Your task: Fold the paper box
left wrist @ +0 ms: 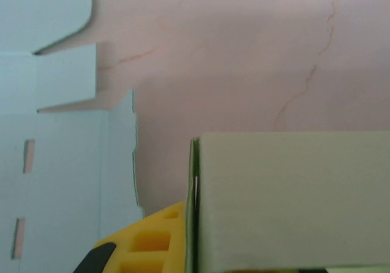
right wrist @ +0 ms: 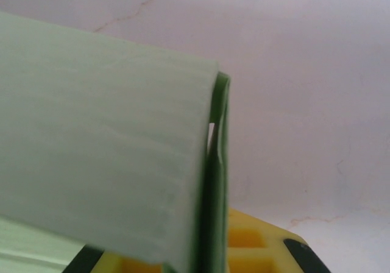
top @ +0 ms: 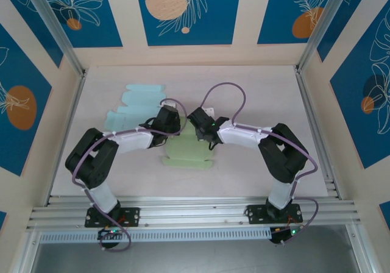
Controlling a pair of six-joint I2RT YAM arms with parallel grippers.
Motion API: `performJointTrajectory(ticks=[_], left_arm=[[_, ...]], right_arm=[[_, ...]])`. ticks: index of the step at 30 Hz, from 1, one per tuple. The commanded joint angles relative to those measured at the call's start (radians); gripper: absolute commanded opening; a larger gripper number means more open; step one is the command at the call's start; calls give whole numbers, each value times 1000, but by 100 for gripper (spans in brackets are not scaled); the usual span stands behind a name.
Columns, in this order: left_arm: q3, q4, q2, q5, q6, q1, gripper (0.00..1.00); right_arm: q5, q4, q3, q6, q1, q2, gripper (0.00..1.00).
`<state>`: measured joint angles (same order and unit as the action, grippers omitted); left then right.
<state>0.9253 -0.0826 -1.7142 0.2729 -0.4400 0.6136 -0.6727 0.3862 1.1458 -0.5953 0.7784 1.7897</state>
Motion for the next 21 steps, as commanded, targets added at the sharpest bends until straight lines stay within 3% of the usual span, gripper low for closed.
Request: performJointTrajectory(ticks=[1,5,11,15,18,21], left_arm=[[19,87,33,-32,-55,-8,0],[15,88,8,-54,-65,-8,0],[20,107,-2,-9,-63,-8,0],[24,120,-3,26,-78,-14,0],[23,113,1,20,-84,-17,0],[16,71,10,-49,-95,-17,13]], right_arm=[[-39,154,19,-4,1,37,15],[-47,180,59,4,-9,92,21],[-160,287,144,-3,-19,172,21],[-227,350,139,-39,-34,187,7],[-239,367,122,-56,-43,184,2],[-192,326,106,-39,-32,173,1]])
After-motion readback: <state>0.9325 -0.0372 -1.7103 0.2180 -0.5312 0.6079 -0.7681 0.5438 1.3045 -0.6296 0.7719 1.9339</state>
